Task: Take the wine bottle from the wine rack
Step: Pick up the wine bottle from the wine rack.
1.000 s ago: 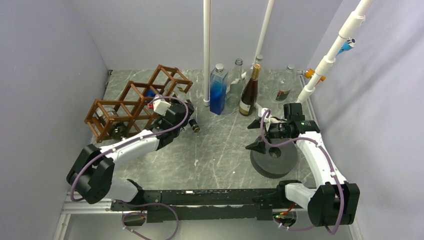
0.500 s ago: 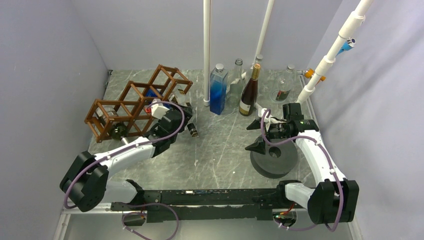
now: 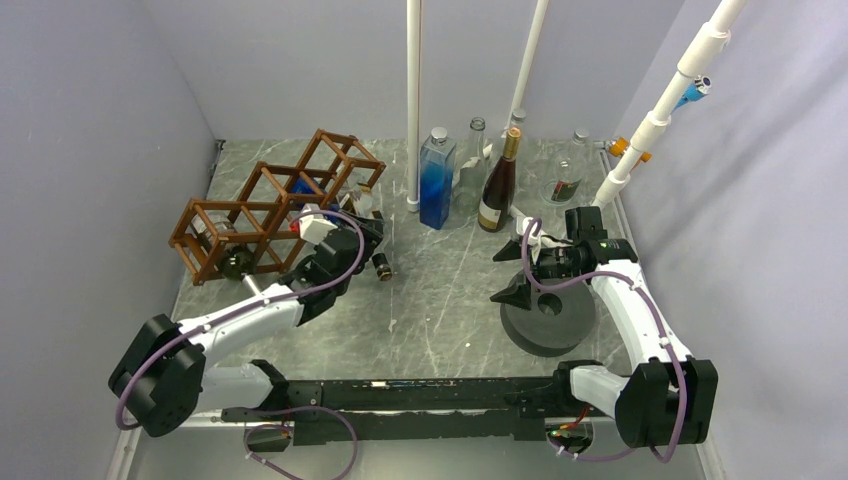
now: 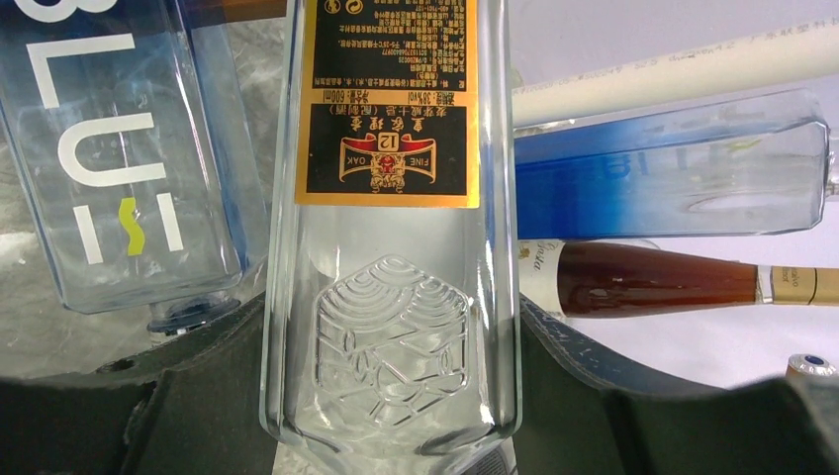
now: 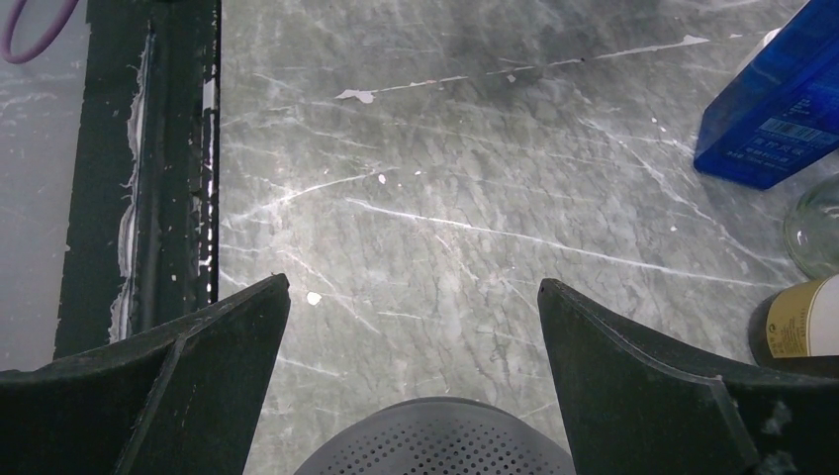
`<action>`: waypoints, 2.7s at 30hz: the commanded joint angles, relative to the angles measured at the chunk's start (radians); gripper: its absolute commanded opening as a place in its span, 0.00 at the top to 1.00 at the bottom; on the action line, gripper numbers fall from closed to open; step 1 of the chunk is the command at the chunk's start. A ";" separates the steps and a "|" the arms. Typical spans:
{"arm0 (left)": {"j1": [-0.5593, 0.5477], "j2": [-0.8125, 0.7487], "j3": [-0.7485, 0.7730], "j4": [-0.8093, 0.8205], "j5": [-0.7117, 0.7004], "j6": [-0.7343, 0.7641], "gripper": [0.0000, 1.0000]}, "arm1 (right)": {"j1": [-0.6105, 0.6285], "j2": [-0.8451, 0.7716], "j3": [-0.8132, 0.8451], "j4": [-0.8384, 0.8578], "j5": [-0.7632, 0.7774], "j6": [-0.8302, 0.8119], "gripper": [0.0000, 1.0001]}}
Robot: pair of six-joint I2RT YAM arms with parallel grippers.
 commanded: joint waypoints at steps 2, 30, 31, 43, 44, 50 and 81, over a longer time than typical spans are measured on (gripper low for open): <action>-0.014 -0.081 0.004 0.160 -0.060 0.010 1.00 | -0.006 -0.003 0.036 0.001 -0.048 -0.031 0.00; -0.057 -0.210 -0.096 0.231 -0.079 0.082 1.00 | -0.006 -0.001 0.034 0.002 -0.048 -0.029 0.00; -0.058 -0.215 -0.099 0.232 -0.080 0.082 1.00 | -0.005 -0.001 0.034 0.002 -0.048 -0.029 0.00; -0.077 -0.262 -0.127 0.231 -0.081 0.083 1.00 | -0.006 0.000 0.035 0.004 -0.048 -0.028 0.00; -0.078 -0.264 -0.127 0.232 -0.081 0.085 1.00 | -0.005 0.001 0.034 0.003 -0.048 -0.028 0.00; -0.089 -0.271 -0.142 0.251 -0.071 0.090 1.00 | -0.006 0.000 0.035 0.003 -0.048 -0.028 0.00; -0.184 -0.359 -0.153 0.235 0.020 0.125 1.00 | -0.006 0.001 0.032 0.007 -0.037 -0.025 0.00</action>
